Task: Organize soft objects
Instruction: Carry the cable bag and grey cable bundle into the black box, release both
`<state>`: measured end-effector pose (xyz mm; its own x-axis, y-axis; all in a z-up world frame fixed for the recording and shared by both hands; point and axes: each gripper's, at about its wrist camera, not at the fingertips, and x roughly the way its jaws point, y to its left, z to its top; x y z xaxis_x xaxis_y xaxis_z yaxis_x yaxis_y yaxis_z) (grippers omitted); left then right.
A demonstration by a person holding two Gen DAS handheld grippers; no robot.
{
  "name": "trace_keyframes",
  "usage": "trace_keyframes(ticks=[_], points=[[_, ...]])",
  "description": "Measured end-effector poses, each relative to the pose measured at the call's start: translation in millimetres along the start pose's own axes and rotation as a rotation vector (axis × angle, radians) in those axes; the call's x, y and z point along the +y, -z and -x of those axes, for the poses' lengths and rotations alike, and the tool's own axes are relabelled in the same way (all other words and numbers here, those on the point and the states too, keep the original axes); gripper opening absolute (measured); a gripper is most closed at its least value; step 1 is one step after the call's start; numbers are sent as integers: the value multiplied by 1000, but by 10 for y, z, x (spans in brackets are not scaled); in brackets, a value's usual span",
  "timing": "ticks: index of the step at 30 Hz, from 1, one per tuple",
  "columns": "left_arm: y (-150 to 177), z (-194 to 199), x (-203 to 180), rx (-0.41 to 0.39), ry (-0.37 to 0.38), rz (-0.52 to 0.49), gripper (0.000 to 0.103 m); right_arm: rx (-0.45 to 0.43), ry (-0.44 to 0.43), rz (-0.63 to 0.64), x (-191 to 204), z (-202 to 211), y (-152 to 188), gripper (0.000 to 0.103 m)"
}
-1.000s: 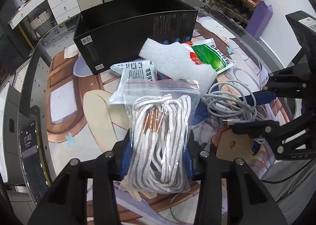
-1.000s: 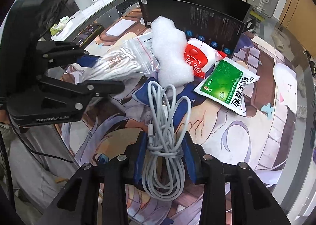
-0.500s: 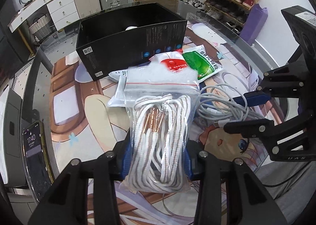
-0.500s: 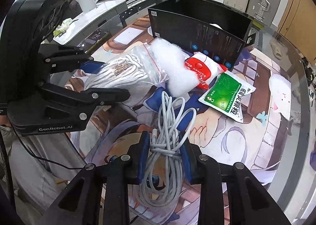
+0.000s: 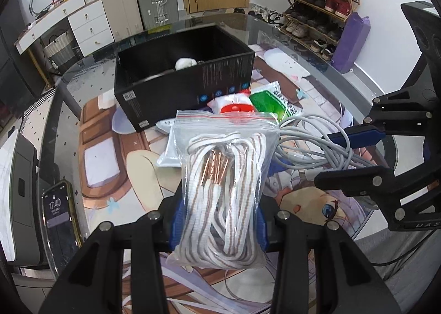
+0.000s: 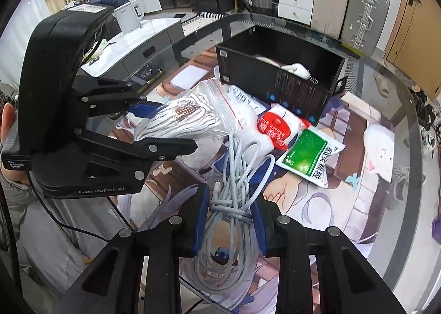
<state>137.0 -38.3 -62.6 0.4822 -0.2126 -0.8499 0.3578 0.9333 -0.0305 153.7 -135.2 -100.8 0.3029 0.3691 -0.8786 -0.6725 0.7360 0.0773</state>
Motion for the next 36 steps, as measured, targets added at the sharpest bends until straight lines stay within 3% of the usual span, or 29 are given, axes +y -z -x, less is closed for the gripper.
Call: trace_keyframes(ticks=[17, 36], points=[[-285, 295, 107, -112, 7, 52, 40, -131, 85, 7, 61, 370, -338, 28], [-991, 98, 697, -191, -26, 196, 40, -290, 156, -135, -323, 301, -1089, 28]])
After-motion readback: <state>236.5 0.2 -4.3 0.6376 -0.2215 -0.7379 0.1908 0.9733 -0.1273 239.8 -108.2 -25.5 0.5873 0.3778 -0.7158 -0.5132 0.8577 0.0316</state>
